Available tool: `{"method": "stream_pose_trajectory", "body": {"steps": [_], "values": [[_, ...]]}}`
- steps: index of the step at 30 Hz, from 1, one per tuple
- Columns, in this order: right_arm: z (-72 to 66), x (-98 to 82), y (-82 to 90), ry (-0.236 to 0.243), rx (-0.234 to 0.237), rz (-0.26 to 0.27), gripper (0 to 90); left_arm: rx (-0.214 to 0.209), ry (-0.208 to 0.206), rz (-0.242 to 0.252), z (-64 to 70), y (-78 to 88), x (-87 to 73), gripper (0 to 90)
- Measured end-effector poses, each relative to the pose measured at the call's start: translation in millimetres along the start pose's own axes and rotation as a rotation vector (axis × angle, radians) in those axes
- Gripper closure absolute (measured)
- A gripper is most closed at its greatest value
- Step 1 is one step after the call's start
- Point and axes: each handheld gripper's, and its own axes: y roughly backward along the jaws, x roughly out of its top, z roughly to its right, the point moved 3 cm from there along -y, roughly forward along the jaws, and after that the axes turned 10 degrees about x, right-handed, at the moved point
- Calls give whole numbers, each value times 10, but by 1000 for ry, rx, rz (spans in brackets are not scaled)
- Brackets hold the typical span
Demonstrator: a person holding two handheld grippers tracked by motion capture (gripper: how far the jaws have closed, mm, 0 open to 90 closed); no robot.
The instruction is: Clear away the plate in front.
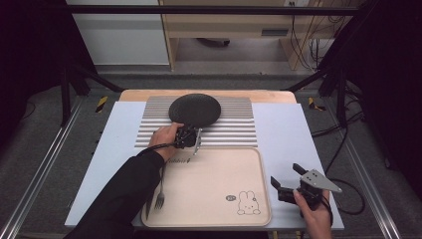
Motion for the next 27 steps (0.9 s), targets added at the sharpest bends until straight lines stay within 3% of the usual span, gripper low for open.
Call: {"method": "stream_pose_trajectory", "body": {"steps": [5, 7, 14, 18, 27], "values": [[4, 4, 4, -5, 3, 7, 50, 5, -28, -17, -27, 30, 26, 879], [10, 2, 1, -9, 3, 9, 50, -4, -12, -13, -60, 62, 35, 879], [-10, 15, 10, -9, 18, 20, 50, -8, -12, -25, -114, 226, 96, 865], [-15, 30, 22, -8, 15, 29, 50, 12, -32, 0, -92, 360, 147, 862], [-3, 16, 25, -17, -11, 26, 51, 48, -18, 48, -141, 659, 235, 856]]}}
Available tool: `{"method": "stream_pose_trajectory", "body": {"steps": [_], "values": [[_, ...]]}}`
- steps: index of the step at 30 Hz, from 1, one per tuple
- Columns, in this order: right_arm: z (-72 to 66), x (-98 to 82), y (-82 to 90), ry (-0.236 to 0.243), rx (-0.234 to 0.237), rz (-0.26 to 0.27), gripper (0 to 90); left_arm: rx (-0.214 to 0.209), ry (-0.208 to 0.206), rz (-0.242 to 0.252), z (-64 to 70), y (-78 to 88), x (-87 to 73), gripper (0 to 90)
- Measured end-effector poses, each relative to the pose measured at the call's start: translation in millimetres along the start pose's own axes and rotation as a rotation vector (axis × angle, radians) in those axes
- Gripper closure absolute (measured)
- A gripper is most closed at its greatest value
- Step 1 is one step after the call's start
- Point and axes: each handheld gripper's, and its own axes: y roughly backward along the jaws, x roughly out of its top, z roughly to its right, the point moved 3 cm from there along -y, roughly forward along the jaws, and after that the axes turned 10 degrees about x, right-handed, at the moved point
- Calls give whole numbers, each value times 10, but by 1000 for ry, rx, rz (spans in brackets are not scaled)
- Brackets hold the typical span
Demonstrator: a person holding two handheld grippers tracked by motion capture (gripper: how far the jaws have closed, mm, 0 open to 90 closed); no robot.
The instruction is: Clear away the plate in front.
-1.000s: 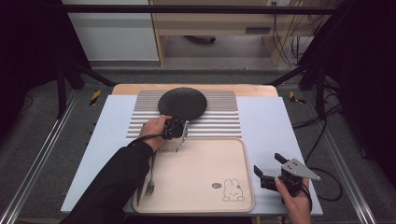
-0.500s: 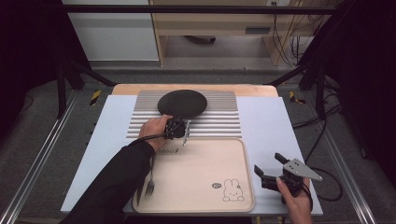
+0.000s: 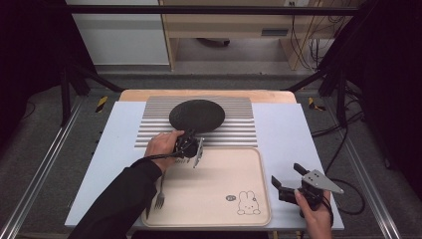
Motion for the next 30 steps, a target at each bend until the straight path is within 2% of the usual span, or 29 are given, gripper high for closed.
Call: {"method": "stream_pose_trajectory", "body": {"steps": [2, 6, 11, 17, 20, 24, 30], "values": [[20, -1, 0, -8, -6, 5, 52, 11, 8, 7, -28, 75, 15, 856], [25, -1, 1, -10, -6, 6, 53, 28, -9, 23, -48, 215, 50, 858], [20, -3, 5, -7, -5, 4, 52, 33, 4, 52, -30, 378, 97, 856], [6, 16, 10, -5, -1, 13, 52, 35, -16, 68, 3, 545, 163, 856], [1, 10, 4, 1, -1, 8, 52, 41, -4, 83, 20, 611, 168, 857], [-4, 14, 9, 4, 4, 10, 52, 25, 0, 75, 39, 670, 158, 855], [-15, 18, 11, 8, 8, 9, 52, 28, 10, 70, 81, 762, 108, 855]]}}
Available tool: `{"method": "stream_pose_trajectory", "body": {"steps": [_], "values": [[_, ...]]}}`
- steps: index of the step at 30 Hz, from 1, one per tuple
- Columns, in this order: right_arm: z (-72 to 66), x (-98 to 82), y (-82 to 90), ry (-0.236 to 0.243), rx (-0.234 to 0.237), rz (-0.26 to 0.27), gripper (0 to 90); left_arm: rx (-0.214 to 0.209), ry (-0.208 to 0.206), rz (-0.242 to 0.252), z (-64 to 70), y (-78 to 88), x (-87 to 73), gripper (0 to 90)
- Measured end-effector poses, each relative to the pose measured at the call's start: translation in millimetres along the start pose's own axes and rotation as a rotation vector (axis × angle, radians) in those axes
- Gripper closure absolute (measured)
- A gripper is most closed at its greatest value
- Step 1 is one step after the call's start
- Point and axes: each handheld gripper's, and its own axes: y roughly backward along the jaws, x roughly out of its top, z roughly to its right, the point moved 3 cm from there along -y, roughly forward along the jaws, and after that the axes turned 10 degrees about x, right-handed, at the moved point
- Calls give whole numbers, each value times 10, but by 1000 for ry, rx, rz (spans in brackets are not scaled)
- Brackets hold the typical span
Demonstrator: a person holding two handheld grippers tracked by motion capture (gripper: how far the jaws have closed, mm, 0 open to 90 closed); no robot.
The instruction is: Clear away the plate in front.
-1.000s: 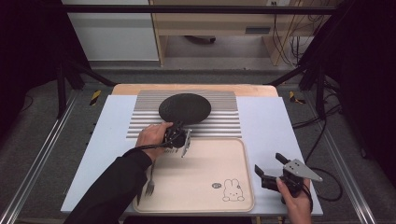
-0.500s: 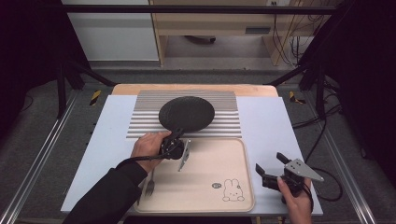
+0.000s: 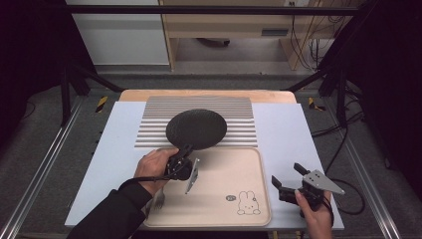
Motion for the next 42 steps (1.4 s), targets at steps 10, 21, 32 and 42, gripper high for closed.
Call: {"method": "stream_pose_trajectory", "body": {"steps": [10, 21, 32, 42], "values": [[-19, 4, -1, 7, 0, -2, 52, 13, -11, 24, 100, 267, 3, 853], [-23, 3, -5, 6, 1, -6, 52, 36, -15, 49, 107, 539, 67, 849], [-23, 7, -5, 10, 4, -5, 51, 24, -47, 88, 237, 702, 231, 847], [-22, 9, 7, 8, -2, 1, 50, 23, -40, 107, 311, 864, 296, 843]]}}
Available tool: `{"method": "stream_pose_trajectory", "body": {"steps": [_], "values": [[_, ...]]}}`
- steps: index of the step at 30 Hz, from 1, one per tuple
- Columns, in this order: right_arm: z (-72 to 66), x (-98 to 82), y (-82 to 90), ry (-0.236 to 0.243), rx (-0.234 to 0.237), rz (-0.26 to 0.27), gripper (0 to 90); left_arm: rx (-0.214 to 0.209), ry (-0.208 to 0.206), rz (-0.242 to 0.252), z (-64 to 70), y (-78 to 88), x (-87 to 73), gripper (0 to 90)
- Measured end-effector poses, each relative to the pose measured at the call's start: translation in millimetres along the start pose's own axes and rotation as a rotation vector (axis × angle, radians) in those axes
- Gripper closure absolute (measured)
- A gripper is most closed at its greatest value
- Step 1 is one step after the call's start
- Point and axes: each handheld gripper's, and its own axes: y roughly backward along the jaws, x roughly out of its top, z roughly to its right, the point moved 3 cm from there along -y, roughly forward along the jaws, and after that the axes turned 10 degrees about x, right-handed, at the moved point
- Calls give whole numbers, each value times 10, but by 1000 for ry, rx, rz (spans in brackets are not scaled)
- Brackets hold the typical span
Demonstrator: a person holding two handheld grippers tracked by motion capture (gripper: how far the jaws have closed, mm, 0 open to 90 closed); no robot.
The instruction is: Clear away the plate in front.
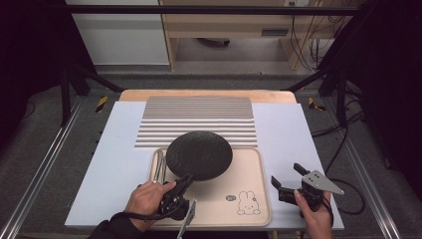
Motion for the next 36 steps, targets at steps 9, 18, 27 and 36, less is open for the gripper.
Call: {"method": "stream_pose_trajectory", "body": {"steps": [9, 18, 27, 36], "values": [[-1, 1, -3, 3, 0, -1, 50, -10, -8, 18, 76, 117, 50, 843], [0, -1, -6, -1, 0, -4, 50, -25, -28, 36, 176, 186, 95, 842], [1, 1, -1, -2, 0, -2, 50, -35, -41, 66, 253, 276, 191, 843], [1, -2, -5, -1, 2, -6, 51, -66, -39, 73, 360, 282, 198, 840]]}}
